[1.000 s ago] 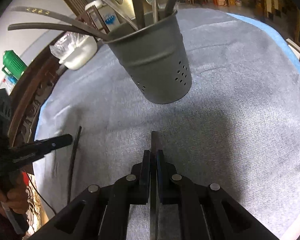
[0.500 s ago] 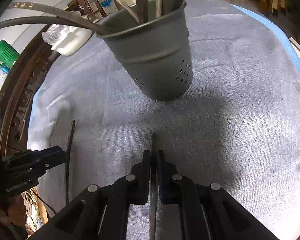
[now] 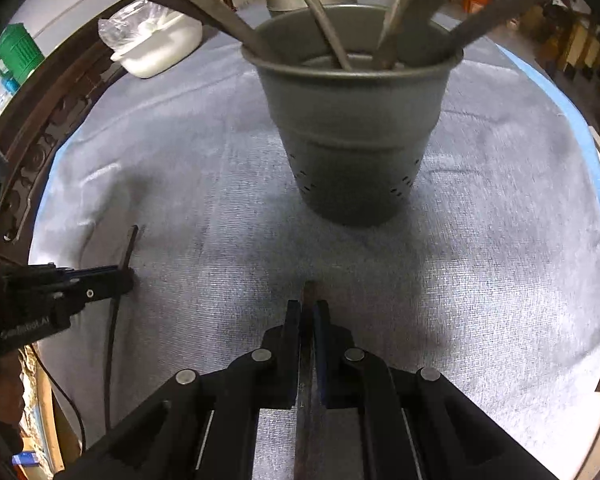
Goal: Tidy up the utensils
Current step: 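Lift both held chopsticks upright and carry them above the grey cup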
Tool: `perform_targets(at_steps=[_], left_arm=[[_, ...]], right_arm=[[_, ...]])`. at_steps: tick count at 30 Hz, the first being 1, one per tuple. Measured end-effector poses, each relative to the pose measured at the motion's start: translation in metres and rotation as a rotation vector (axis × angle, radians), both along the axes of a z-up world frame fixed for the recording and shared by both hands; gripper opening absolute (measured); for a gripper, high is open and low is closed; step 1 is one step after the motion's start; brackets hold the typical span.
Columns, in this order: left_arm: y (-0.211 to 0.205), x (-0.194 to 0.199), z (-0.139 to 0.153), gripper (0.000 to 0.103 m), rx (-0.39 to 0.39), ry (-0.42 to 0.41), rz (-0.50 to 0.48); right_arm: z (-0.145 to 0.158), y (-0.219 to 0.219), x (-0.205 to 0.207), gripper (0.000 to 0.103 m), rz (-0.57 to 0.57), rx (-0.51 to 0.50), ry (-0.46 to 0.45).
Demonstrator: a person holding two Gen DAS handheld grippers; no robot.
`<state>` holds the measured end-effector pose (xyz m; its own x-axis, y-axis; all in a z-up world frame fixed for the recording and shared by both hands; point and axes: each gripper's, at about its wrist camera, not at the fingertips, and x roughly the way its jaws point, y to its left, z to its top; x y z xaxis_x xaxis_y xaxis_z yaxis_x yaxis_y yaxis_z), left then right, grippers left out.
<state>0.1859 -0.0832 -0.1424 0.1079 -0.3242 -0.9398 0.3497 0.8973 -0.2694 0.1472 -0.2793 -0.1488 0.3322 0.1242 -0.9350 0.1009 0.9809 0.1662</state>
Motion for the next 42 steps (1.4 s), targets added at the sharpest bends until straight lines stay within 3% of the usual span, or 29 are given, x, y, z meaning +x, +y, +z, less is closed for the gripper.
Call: perform_targets(at_steps=[13, 15, 18, 22, 25, 27, 29, 31, 32, 33, 37, 39, 41, 42], left_arm=[[0.007, -0.027, 0.089, 0.006, -0.117, -0.27, 0.006], [0.009, -0.023, 0.089, 0.006, -0.099, -0.254, 0.017], [0.017, -0.02, 0.067, 0.006, -0.089, -0.168, 0.044], [0.017, -0.024, 0.038, 0.027, -0.077, -0.035, 0.039], [0.011, -0.025, 0.027, 0.03, -0.041, -0.009, 0.017], [0.007, -0.027, 0.021, 0.03, -0.02, 0.001, 0.013], [0.002, -0.026, 0.018, 0.03, -0.002, 0.002, 0.002], [-0.002, -0.022, 0.012, 0.03, 0.022, 0.008, 0.008], [-0.003, -0.02, 0.01, 0.03, 0.027, 0.012, 0.009], [-0.004, -0.019, 0.007, 0.03, 0.034, 0.017, 0.01], [-0.012, -0.017, 0.006, 0.03, 0.033, -0.003, -0.001], [-0.015, -0.02, 0.008, 0.029, 0.036, -0.014, -0.005], [-0.019, -0.021, 0.009, 0.022, 0.043, -0.03, -0.017], [-0.021, -0.021, 0.009, 0.013, 0.046, -0.035, -0.02]], right_arm=[[0.072, -0.004, -0.023, 0.007, 0.014, 0.073, -0.317], [0.079, -0.002, -0.024, 0.007, 0.019, 0.046, -0.316], [0.072, -0.004, -0.024, 0.008, 0.029, 0.071, -0.235], [0.048, -0.005, -0.024, 0.009, 0.021, 0.088, -0.131], [0.032, -0.006, -0.028, 0.024, 0.008, 0.101, -0.086], [0.025, -0.004, -0.028, 0.046, 0.011, 0.097, -0.075], [0.022, -0.003, -0.027, 0.054, 0.01, 0.086, -0.094], [0.018, -0.003, -0.024, 0.052, 0.013, 0.052, -0.091], [0.014, -0.001, -0.021, 0.047, 0.019, 0.047, -0.072], [0.011, 0.0, -0.018, 0.036, 0.024, 0.045, -0.058], [-0.005, 0.01, -0.006, 0.027, 0.065, 0.006, 0.007], [-0.007, 0.015, -0.003, 0.017, 0.082, -0.033, -0.008], [-0.007, 0.018, -0.001, 0.009, 0.09, -0.056, -0.01], [-0.007, 0.019, 0.0, 0.008, 0.094, -0.06, -0.008]])
